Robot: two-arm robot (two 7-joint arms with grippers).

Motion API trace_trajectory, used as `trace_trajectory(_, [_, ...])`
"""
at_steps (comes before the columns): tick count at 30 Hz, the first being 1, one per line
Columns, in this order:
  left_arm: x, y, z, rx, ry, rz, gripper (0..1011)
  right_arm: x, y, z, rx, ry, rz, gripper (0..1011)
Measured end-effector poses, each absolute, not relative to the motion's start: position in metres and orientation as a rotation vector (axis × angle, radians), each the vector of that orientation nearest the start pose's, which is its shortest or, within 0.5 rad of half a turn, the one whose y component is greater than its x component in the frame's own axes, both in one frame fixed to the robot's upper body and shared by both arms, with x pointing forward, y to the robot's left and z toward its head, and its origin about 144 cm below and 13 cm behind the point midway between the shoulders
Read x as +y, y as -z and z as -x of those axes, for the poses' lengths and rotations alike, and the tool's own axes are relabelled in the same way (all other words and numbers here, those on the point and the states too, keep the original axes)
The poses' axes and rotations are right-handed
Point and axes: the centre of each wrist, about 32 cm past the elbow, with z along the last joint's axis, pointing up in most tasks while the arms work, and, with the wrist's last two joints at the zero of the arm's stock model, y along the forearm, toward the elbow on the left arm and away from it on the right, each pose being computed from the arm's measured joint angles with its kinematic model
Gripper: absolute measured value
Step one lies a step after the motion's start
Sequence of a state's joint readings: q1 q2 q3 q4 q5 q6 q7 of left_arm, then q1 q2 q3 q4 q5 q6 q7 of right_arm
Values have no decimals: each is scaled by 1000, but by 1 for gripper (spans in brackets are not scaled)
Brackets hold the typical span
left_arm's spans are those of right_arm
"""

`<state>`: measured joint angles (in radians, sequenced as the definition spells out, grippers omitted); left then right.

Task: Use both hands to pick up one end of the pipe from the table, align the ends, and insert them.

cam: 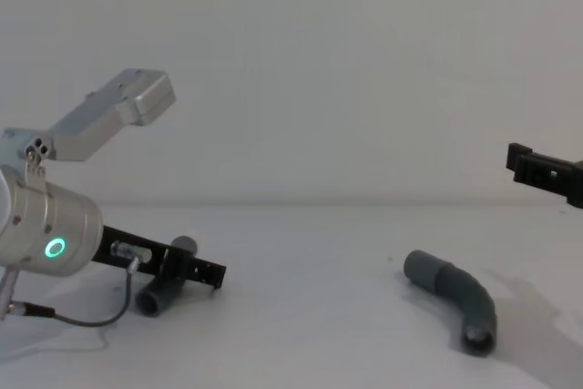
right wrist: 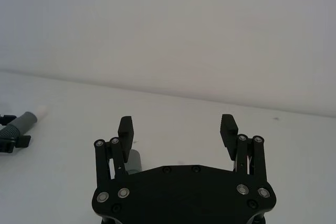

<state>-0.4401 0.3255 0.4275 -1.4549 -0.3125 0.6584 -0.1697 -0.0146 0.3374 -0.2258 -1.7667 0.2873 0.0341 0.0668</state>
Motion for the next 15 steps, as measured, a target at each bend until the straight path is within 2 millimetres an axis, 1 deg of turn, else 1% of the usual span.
trace_trajectory(6, [208,-1234,-552,208,-1074,-499,1000,-237,-1189,-443,-75,1229,-26,1004])
trace_trajectory(10, [208,-1234,-552,206,-1074,-502,935,-237,-1189,-443,-75,1229,-26,1004])
trace_trajectory(15, [207,-1233,-551,204,-1076,-506,907,-237,-1189,-443,-75,1229,-26,1004])
